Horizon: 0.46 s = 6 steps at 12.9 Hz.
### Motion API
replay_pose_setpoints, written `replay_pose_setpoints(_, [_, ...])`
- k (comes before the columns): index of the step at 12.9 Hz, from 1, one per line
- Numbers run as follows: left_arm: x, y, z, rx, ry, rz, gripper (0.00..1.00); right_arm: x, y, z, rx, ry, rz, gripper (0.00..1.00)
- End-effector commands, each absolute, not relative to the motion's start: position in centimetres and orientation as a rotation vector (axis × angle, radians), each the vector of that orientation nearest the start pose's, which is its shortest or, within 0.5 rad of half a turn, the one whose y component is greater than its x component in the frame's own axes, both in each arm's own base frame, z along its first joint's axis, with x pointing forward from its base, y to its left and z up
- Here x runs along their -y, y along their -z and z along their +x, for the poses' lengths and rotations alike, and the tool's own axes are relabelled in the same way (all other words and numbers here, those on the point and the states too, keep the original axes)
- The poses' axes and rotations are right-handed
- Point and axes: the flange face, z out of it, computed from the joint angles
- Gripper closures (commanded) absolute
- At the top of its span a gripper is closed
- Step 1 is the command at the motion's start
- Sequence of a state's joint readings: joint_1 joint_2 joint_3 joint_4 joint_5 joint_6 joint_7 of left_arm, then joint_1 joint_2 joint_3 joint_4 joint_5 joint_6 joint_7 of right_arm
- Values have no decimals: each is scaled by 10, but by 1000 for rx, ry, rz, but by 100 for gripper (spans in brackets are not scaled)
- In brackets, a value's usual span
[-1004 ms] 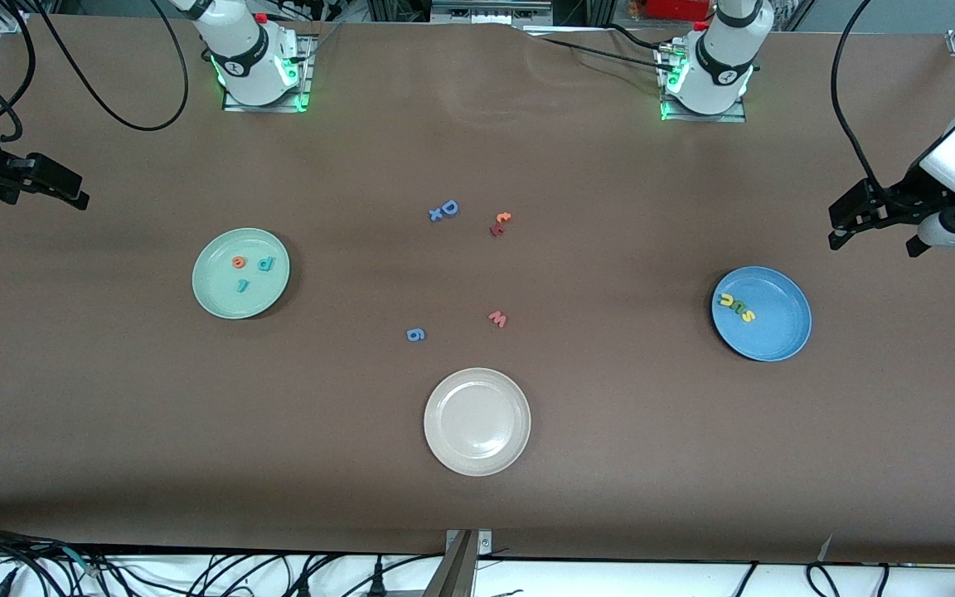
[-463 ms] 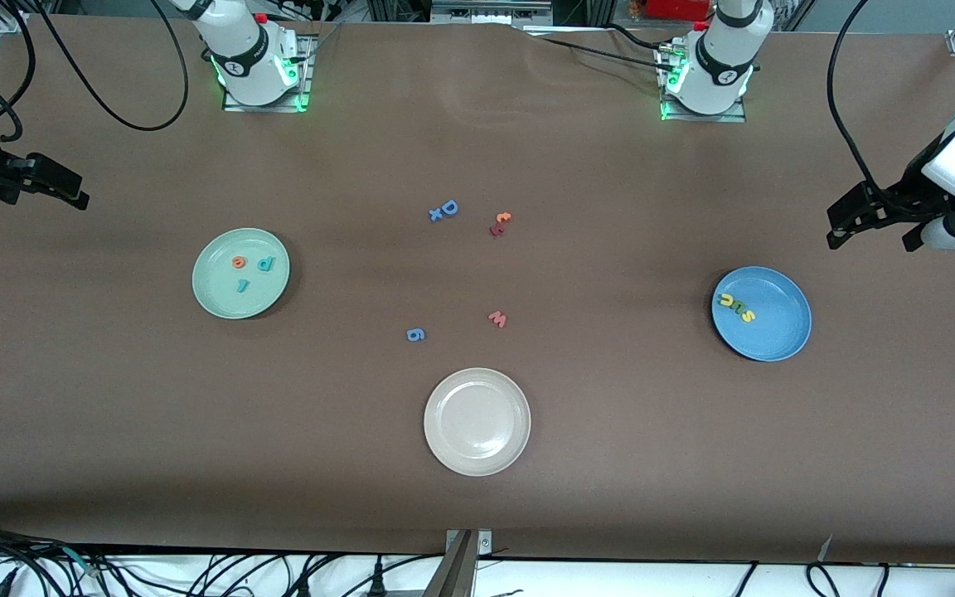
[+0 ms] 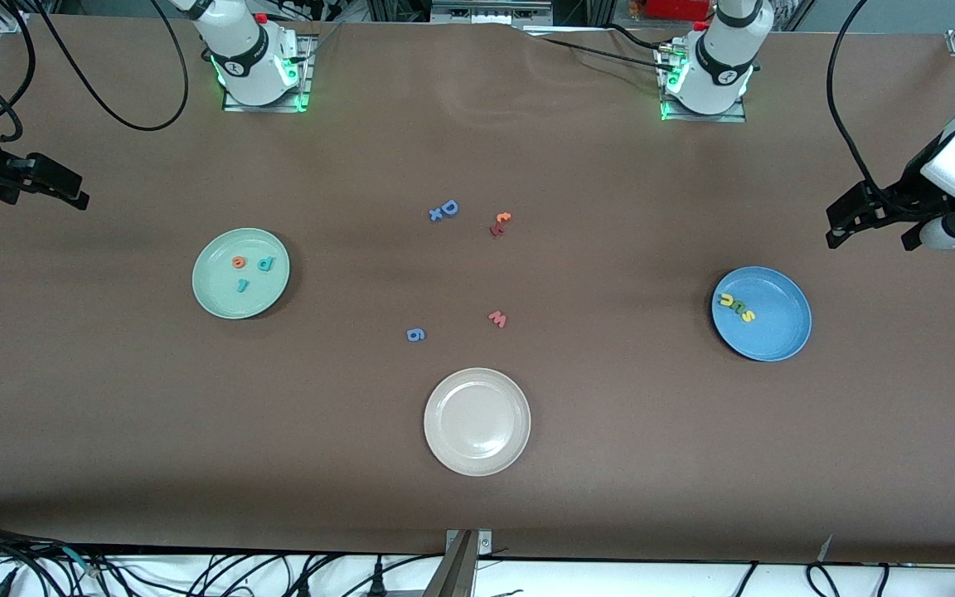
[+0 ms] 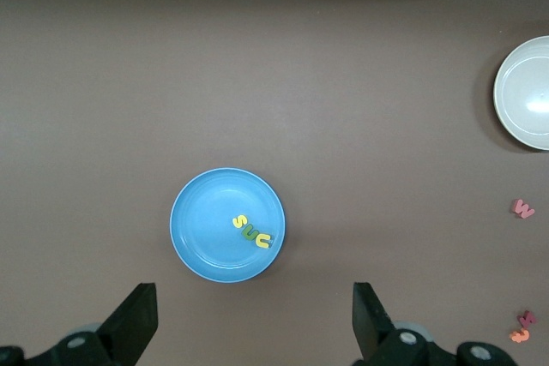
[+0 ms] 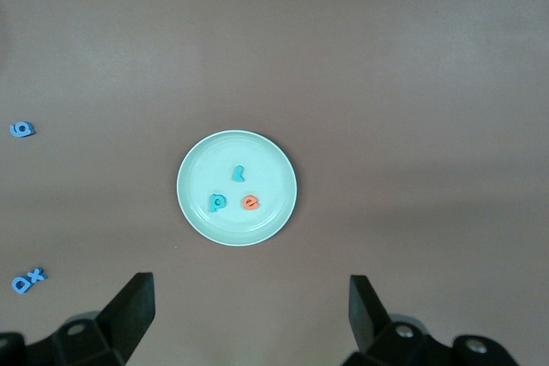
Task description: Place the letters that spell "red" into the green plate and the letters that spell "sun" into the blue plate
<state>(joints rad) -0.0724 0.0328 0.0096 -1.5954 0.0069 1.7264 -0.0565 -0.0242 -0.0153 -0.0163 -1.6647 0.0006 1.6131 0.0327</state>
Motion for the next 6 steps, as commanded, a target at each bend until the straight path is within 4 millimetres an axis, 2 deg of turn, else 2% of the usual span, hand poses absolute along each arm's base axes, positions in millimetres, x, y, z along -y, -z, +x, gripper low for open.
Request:
replay_pose_setpoints(1, [39, -615, 580, 1, 141, -3171, 0, 23, -595, 547, -93, -44, -3153, 0])
replay_pose_setpoints(6, [36, -612, 577, 6, 131, -3171, 0, 23, -595, 547, -93, -44, -3153, 0])
